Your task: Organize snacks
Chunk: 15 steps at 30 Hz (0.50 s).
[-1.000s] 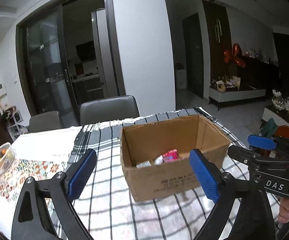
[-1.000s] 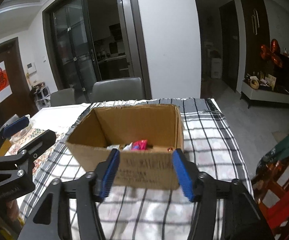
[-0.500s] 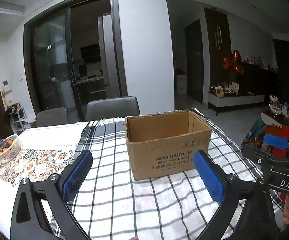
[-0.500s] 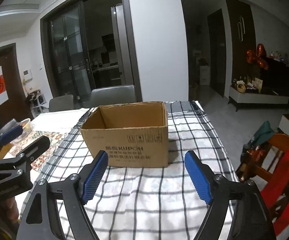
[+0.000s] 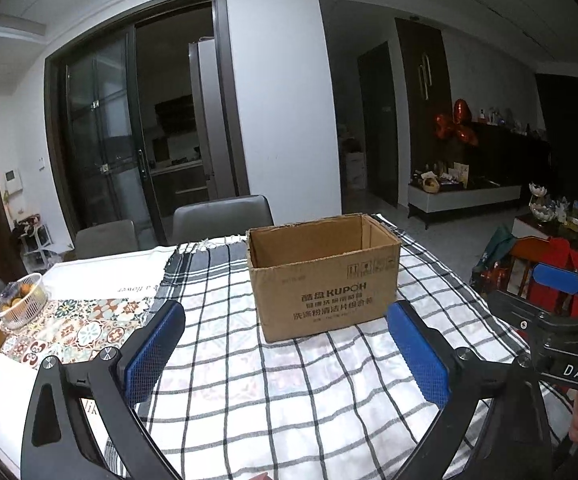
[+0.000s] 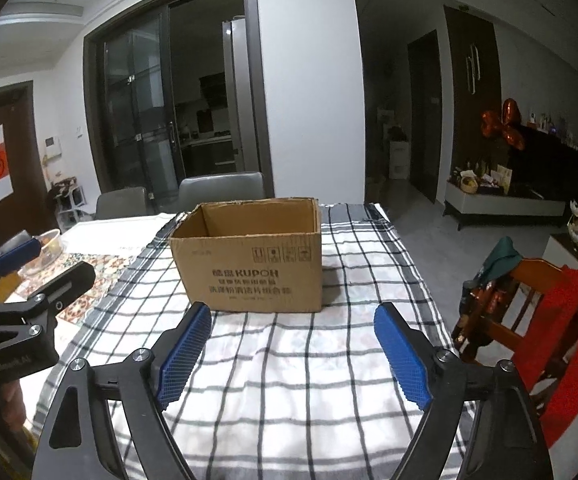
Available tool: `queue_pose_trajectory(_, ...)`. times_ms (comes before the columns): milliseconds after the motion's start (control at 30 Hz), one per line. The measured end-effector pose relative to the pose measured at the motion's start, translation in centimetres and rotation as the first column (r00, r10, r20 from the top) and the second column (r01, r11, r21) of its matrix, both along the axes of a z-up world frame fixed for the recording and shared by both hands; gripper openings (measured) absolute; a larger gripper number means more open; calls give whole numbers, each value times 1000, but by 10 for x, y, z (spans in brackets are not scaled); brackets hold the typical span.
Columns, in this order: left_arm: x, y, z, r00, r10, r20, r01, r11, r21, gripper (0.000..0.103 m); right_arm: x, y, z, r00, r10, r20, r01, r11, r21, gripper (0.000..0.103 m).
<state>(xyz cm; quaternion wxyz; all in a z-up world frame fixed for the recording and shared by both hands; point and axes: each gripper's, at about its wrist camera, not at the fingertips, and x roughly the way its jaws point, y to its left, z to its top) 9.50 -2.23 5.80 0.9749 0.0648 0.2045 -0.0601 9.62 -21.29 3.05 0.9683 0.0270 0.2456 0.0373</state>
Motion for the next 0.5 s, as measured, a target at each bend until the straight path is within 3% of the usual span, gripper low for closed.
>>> queue_pose_trajectory(500,-14,4,0,1000,9,2,-9,1000,-14,103,-14,6,0,1000,24,6,-24,1000,9,84)
